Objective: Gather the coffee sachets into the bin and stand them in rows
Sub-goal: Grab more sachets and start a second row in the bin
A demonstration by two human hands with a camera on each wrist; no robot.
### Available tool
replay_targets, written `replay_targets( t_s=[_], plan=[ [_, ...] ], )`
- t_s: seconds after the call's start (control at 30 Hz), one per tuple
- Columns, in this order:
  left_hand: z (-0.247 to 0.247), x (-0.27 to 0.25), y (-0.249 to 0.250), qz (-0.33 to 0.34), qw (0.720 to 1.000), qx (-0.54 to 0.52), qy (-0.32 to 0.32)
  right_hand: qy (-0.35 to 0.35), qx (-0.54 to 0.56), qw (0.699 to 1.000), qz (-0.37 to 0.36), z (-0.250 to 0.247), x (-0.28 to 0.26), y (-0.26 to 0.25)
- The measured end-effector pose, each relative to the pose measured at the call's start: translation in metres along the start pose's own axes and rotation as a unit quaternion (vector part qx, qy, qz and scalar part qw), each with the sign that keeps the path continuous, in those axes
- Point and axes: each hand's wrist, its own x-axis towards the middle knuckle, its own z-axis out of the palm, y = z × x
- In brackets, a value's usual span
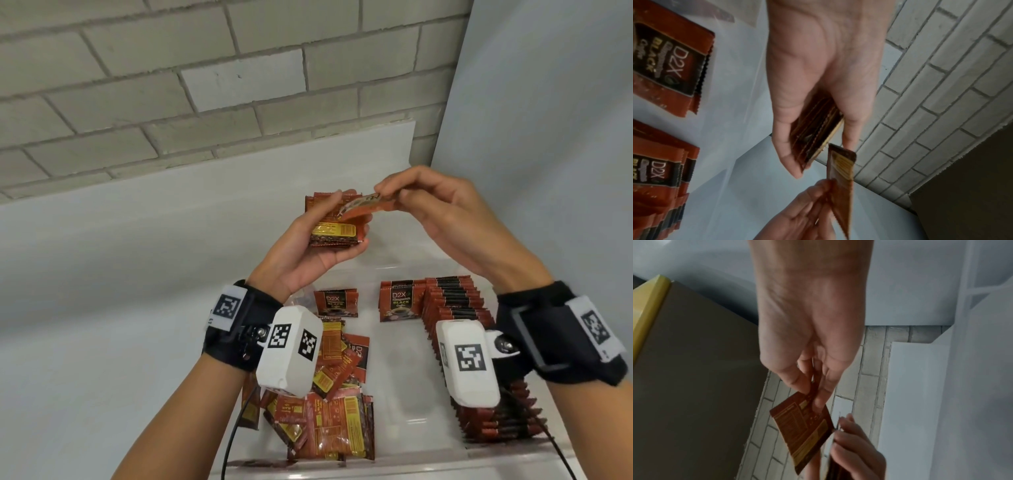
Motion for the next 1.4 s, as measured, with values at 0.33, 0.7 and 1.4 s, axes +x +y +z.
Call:
replay_targets(
  t_s=[0.33,0.7,1.4],
  plan=[
    [0.0,0.002,0.001,0.081,0.997,-0.003,0.013,0.047,0.112,0.987,0.103,0.006,0.002,0.0],
    [-0.004,0.008,-0.001,0.11,0.994,-0.005,-0.003,0.061,0.058,0.978,0.19,0.002,0.002,0.006],
    [-0.005,0.011,-0.002,0.054,0.991,-0.1,0.075,-0.324,-0.559,0.724,0.24,0.013,0.004,-0.02]
  ],
)
